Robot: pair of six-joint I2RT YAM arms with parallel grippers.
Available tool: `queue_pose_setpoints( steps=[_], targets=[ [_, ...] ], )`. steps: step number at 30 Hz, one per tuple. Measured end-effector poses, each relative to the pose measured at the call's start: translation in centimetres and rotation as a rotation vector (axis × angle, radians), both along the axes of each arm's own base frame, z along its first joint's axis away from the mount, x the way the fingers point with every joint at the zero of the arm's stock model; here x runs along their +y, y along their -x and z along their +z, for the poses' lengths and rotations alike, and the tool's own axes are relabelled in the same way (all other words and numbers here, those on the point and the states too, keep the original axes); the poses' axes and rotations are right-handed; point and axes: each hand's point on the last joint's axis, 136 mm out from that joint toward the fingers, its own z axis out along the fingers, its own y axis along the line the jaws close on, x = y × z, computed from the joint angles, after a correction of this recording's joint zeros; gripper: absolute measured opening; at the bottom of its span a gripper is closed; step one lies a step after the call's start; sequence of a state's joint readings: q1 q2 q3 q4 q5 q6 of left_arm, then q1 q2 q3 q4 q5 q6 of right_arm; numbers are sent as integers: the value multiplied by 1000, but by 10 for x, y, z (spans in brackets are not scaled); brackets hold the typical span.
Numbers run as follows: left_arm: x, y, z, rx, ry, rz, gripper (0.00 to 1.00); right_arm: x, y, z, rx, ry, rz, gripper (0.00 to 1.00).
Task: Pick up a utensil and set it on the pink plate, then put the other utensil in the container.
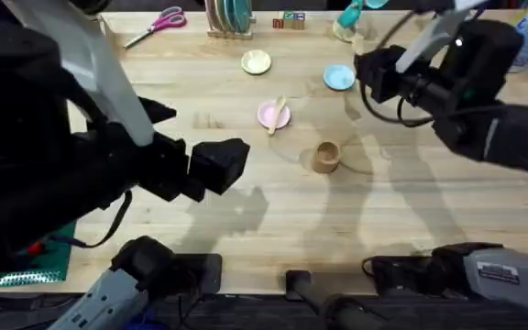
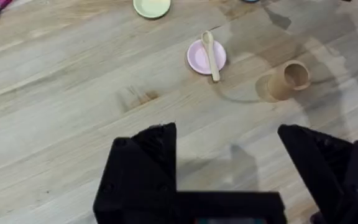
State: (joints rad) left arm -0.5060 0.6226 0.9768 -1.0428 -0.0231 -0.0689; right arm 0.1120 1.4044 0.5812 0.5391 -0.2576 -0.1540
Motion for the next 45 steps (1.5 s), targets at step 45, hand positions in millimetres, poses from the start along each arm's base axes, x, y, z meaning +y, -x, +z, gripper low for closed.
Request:
queue_pose_setpoints(
  steps=[45],
  targets=[
    [0,0,0,0,0,0,995,78,175,-32,-257,-114,744,31]
  ],
)
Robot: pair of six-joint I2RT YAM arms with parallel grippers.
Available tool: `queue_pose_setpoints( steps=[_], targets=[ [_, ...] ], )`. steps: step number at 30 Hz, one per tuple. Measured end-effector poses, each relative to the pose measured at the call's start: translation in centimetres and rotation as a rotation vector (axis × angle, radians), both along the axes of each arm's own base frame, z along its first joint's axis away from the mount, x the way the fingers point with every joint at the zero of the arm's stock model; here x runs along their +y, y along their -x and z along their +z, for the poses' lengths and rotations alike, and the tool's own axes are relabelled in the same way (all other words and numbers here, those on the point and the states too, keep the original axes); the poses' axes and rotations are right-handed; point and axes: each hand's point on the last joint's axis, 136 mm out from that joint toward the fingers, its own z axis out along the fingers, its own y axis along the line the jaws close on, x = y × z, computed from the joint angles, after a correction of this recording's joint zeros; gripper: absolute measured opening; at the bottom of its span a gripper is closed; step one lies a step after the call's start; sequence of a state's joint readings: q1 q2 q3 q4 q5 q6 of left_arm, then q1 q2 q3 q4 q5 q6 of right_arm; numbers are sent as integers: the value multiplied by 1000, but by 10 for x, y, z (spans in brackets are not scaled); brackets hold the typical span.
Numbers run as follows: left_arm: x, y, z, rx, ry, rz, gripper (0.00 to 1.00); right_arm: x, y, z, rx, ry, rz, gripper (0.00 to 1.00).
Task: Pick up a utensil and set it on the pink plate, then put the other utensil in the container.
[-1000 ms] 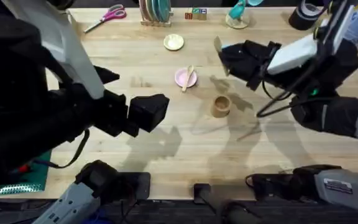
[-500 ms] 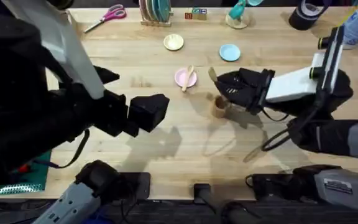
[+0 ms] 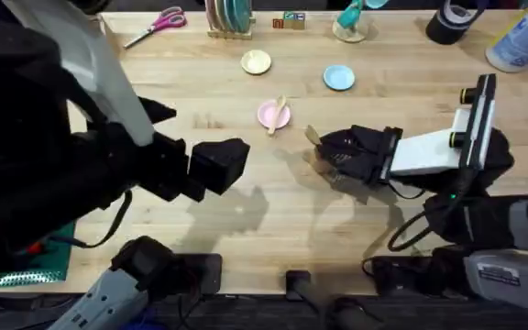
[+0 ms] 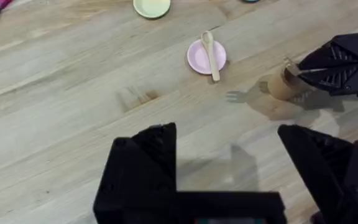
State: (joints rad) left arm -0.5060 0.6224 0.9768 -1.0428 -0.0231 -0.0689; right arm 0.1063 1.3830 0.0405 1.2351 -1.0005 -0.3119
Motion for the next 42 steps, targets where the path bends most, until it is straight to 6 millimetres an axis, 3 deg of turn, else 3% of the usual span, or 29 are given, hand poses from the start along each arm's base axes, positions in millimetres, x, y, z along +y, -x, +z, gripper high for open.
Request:
queue_pose_setpoints(
  steps=[30,42],
  targets=[
    [0,0,0,0,0,0,995,-6,-17,23,-97,-16,-30,32],
    [0,0,0,0,0,0,995,-6,-23,6,-28,-7,-30,32]
  ],
)
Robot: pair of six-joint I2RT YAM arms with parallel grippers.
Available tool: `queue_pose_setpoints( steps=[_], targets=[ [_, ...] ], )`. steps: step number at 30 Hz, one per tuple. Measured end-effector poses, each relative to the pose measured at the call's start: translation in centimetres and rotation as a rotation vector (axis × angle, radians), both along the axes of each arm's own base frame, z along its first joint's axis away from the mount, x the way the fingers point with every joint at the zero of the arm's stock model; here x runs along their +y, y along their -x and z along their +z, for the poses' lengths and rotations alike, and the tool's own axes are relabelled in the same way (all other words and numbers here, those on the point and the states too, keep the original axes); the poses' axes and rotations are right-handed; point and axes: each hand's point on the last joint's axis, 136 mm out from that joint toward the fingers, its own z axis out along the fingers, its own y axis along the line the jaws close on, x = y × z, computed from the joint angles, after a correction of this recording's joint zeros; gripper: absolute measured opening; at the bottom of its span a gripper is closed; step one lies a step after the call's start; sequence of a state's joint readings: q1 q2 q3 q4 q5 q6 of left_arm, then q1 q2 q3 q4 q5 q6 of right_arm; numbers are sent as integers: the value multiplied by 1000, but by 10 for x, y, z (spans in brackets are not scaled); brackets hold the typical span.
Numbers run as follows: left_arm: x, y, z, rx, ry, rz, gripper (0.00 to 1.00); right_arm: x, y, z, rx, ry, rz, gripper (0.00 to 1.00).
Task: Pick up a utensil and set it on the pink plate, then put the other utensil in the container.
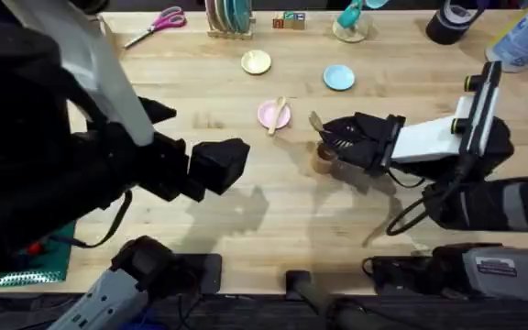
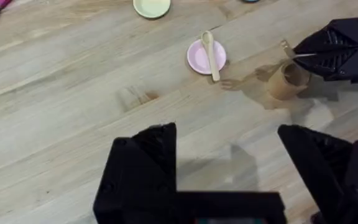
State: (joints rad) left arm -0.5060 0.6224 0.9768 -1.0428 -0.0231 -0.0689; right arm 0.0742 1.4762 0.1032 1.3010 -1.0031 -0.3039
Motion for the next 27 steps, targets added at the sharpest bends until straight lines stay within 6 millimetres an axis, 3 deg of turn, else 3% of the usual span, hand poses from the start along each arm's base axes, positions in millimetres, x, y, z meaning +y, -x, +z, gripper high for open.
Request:
queue_pose_setpoints(
  steps=[11,27],
  targets=[
    [0,0,0,0,0,0,995,1,-11,-3,5,6,1,32],
    [0,0,0,0,0,0,995,6,-8,-20,67,35,14,32]
  ],
)
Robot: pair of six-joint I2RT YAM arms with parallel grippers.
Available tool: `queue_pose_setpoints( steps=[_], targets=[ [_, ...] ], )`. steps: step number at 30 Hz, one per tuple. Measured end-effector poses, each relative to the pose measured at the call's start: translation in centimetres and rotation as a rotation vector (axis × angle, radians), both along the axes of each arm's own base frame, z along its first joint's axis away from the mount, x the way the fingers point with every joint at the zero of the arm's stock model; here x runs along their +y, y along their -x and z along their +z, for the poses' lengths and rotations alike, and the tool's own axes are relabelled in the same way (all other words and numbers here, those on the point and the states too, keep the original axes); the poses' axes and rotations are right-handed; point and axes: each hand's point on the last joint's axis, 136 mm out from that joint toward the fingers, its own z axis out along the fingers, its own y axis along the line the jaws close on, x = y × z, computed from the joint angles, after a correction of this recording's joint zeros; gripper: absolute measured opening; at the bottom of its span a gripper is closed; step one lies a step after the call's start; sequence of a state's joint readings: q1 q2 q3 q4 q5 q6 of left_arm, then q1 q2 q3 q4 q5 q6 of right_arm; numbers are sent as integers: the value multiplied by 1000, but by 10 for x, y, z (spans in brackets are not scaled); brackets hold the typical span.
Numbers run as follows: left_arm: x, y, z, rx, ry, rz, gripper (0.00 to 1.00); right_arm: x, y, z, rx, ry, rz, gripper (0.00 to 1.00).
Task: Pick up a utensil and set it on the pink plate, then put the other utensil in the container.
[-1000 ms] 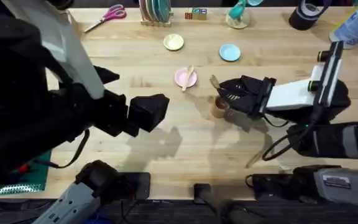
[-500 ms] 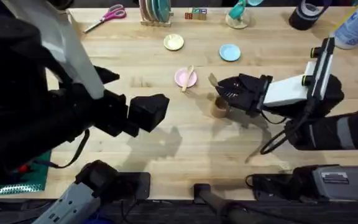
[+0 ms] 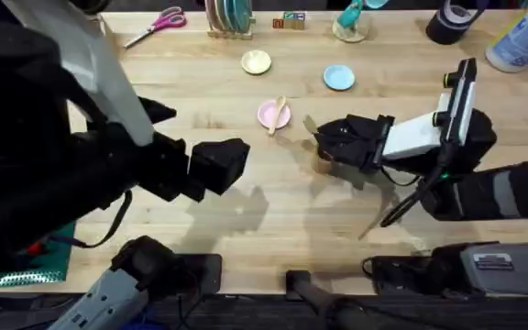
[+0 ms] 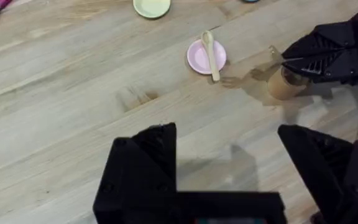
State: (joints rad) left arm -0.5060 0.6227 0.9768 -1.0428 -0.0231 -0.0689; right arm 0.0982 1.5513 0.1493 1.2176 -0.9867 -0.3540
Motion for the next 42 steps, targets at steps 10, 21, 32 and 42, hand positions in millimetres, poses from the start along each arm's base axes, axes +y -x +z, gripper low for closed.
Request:
queue_pose_setpoints(
  steps=[10,21,32,42],
  targets=[
    [0,0,0,0,0,0,995,0,0,0,-11,7,-1,32],
    [0,0,0,0,0,0,995,-1,3,-4,4,8,0,153],
    [0,0,0,0,0,0,995,-1,4,-4,2,8,-1,461],
    [0,0,0,0,0,0,994,0,-2,21,-87,-39,-9,997]
  ],
)
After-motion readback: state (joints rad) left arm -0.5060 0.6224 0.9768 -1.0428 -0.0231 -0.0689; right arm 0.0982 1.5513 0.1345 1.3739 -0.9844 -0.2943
